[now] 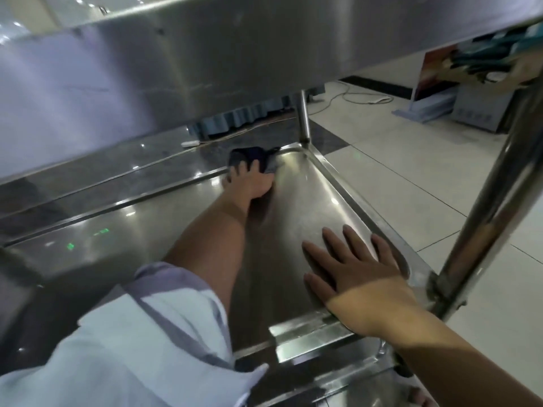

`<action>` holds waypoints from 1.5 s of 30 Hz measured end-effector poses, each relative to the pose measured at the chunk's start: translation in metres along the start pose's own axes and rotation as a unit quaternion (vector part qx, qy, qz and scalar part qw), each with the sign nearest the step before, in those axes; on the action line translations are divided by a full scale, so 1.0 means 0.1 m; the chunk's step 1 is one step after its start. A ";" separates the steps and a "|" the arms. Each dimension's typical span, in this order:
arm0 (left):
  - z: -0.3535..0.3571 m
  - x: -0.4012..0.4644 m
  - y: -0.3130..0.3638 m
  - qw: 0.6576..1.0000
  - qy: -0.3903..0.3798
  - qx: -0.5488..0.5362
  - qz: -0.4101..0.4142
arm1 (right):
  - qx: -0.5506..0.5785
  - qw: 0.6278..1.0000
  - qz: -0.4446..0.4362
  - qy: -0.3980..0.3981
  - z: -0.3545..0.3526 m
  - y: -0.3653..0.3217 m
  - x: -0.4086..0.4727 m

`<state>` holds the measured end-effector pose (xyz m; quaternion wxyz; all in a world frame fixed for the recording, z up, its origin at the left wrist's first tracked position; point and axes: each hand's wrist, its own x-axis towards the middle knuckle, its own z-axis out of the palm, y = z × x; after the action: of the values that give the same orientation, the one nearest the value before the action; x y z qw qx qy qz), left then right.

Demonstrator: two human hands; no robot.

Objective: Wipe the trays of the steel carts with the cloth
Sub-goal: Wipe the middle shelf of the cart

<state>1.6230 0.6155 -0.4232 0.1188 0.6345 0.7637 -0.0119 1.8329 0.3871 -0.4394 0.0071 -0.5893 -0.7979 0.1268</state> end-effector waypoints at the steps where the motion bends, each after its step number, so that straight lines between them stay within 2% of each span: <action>1: 0.03 -0.07 0.22 1.000 -0.002 -0.001 0.030 | 0.000 1.000 0.001 0.003 0.00 0.00 0.00; 5: 0.11 -0.36 0.90 0.989 -0.016 0.015 0.146 | 0.010 1.000 0.003 0.006 0.00 -0.01 -0.01; 10: 0.11 -0.29 0.75 0.979 -0.006 0.024 0.200 | 0.023 1.000 0.004 0.015 0.00 -0.01 -0.04; 12: 0.07 -0.15 0.47 0.988 0.018 0.011 0.151 | 0.026 1.000 0.004 0.013 0.00 -0.01 -0.03; 14: 0.03 -0.04 0.12 0.998 0.034 -0.015 0.058 | 0.028 1.000 0.003 0.011 0.00 0.00 -0.03; 18: -0.03 -0.04 -0.56 0.992 0.066 -0.044 -0.096 | 0.039 0.999 0.006 0.013 0.00 0.02 -0.01; 21: -0.02 -0.11 -0.88 0.985 0.083 -0.054 -0.142 | 0.044 0.999 0.009 0.020 -0.01 0.02 -0.01; 25: -0.01 -0.21 -0.94 0.985 0.076 -0.041 -0.149 | 0.050 0.998 0.013 0.023 -0.02 0.03 0.01; 29: 0.05 -0.42 -0.63 0.993 0.064 -0.010 -0.101 | 0.047 0.998 0.017 0.023 -0.02 0.05 0.03; 32: 0.21 -0.71 -0.09 0.998 0.041 0.019 0.032 | 0.036 0.999 0.020 0.021 -0.03 0.07 0.04; 34: 0.33 -0.94 0.20 0.991 0.025 0.035 0.130 | 0.034 0.999 0.019 0.024 -0.03 0.06 0.04; 36: 0.37 -1.11 0.31 0.977 0.007 0.037 0.211 | 0.030 0.999 0.015 0.028 -0.03 0.05 0.03; 38: 0.39 -1.15 0.27 0.967 0.004 0.026 0.252 | 0.028 0.999 0.013 0.031 -0.03 0.03 0.01; 41: 0.31 -1.00 0.03 0.967 0.003 0.035 0.254 | 0.032 0.999 0.019 0.026 -0.02 0.05 0.01; 45: 0.13 -0.67 -0.65 0.985 -0.008 0.093 0.148 | 0.047 0.998 0.021 0.025 -0.02 0.04 -0.01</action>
<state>1.5733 0.5358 -0.4317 0.0653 0.7484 0.6563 -0.0702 1.8377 0.3877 -0.4379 0.0521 -0.6081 -0.7780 0.1491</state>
